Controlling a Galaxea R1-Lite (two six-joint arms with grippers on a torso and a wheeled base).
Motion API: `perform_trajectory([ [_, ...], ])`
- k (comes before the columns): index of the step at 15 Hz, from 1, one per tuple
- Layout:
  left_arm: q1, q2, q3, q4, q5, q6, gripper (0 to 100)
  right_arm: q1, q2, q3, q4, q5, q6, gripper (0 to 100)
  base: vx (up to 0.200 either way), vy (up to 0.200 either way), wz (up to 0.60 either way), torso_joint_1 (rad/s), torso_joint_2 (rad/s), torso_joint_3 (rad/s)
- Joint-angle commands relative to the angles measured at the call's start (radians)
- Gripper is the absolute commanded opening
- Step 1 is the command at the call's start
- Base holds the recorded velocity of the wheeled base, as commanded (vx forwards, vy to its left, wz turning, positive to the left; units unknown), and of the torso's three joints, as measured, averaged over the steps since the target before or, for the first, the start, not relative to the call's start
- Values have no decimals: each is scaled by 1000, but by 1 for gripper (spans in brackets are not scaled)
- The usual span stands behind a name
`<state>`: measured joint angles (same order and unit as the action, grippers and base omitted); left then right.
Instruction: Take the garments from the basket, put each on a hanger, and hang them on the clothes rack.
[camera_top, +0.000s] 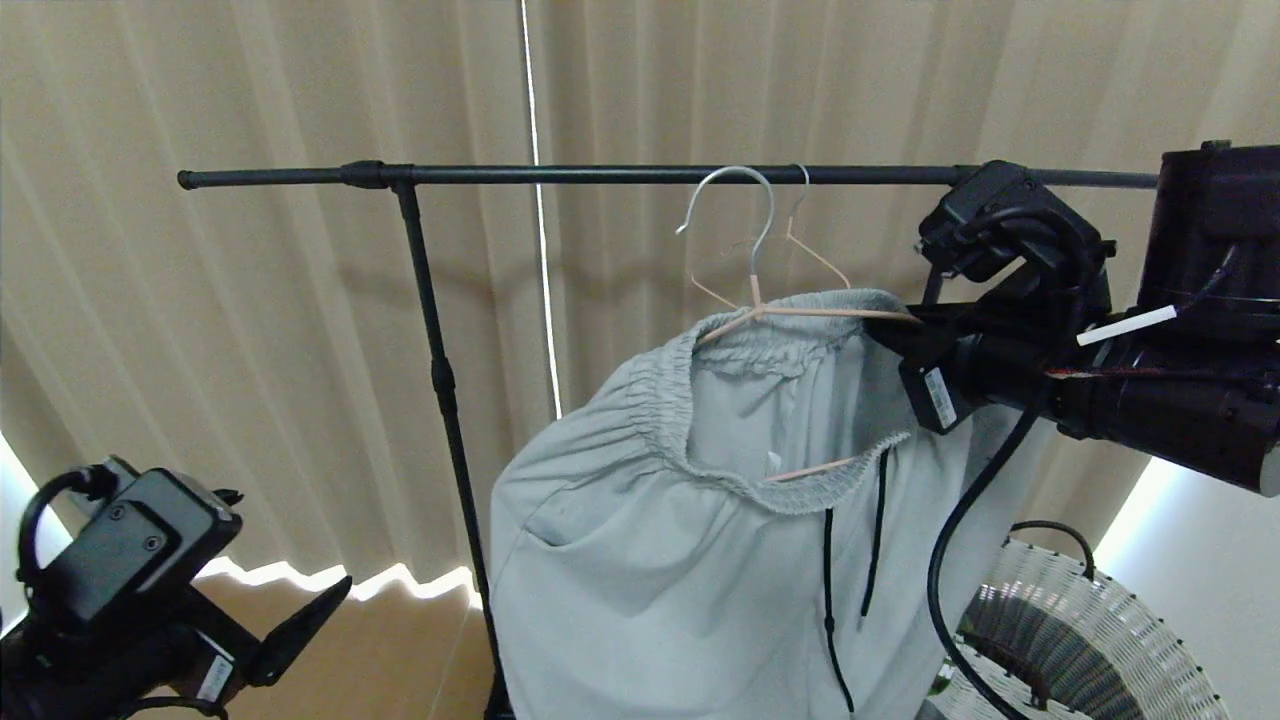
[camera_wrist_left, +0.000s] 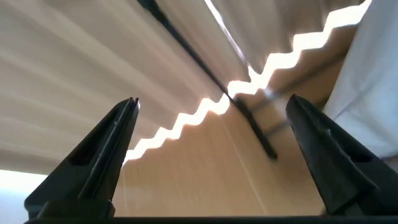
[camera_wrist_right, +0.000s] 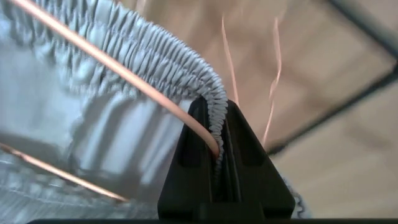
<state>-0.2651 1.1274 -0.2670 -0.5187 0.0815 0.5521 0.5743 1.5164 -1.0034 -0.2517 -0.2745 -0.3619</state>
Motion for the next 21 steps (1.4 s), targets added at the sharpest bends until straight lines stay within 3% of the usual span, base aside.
perform_trajectory([
  [1,1,-124,-15,0,-19,-28,100,-1,-4,6,20,-17,1,0,0,0,0,0,0,0],
  [3,32,-167,0,3,-19,-149,100,-1,-12,40,78,-74,6,0,0,0,0,0,0,0],
  [6,78,-210,54,3,-17,-166,100,-1,-42,43,177,-94,31,0,0,0,0,0,0,0],
  [8,90,-216,72,2,-17,-190,100,-19,-88,55,290,-95,109,0,0,0,0,0,0,0],
  [11,99,-215,71,2,-17,-141,100,-82,-104,17,348,-97,182,0,0,0,0,0,0,0],
  [15,99,-213,60,0,-17,-144,100,-99,-51,-58,359,-98,281,0,0,0,0,0,0,0],
  [18,101,-213,58,2,-17,-146,100,-97,-27,-81,359,-177,287,0,0,0,0,0,0,0],
  [21,101,-215,65,5,-17,-146,100,-96,-28,-93,359,-187,287,0,133,0,0,3,2,3],
])
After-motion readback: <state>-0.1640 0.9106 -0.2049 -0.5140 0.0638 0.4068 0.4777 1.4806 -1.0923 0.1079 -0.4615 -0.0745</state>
